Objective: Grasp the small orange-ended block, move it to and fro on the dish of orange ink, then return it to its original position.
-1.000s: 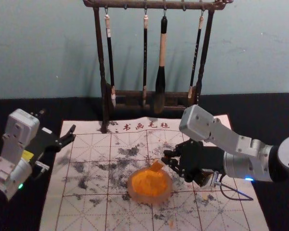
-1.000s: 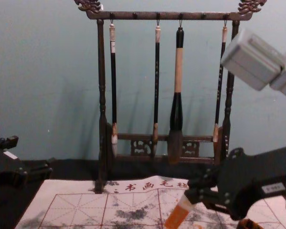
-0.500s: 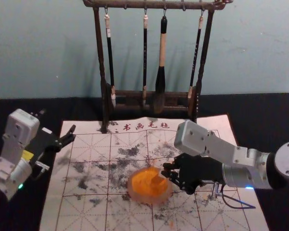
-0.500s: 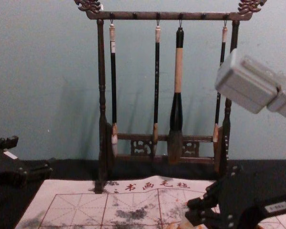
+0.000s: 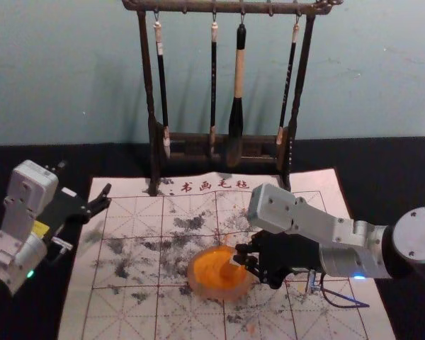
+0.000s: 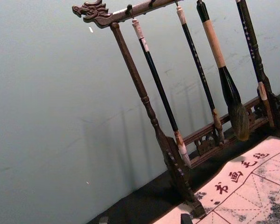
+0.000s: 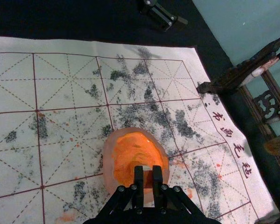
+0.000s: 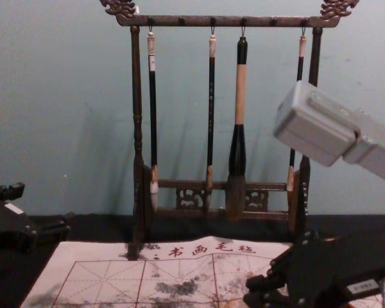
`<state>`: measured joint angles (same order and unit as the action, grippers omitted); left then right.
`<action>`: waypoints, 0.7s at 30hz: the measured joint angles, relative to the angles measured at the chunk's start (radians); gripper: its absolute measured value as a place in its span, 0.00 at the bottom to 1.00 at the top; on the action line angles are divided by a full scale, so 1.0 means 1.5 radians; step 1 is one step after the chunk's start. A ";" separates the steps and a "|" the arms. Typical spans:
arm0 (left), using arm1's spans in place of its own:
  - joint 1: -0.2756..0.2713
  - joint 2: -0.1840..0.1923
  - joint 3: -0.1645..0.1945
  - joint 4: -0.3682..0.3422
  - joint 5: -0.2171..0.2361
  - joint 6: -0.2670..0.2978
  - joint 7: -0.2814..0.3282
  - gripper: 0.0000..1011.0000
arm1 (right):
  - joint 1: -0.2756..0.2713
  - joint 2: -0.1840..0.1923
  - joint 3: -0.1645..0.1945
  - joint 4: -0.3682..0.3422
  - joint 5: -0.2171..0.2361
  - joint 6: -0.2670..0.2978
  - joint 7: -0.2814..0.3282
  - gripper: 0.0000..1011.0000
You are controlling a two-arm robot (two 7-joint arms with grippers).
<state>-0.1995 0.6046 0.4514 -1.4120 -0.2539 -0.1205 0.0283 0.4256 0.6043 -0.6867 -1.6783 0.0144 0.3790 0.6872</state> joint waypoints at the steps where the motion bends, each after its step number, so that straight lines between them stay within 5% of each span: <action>1: 0.000 0.000 0.000 0.000 0.000 0.000 0.000 0.99 | 0.001 -0.001 -0.001 0.001 -0.001 0.000 0.000 0.08; 21: 0.000 0.000 0.000 0.000 0.000 0.000 0.000 0.99 | 0.008 -0.010 0.008 0.019 -0.016 0.005 -0.004 0.08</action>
<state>-0.1996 0.6047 0.4514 -1.4119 -0.2539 -0.1205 0.0283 0.4379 0.5885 -0.6751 -1.6502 -0.0097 0.3863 0.6815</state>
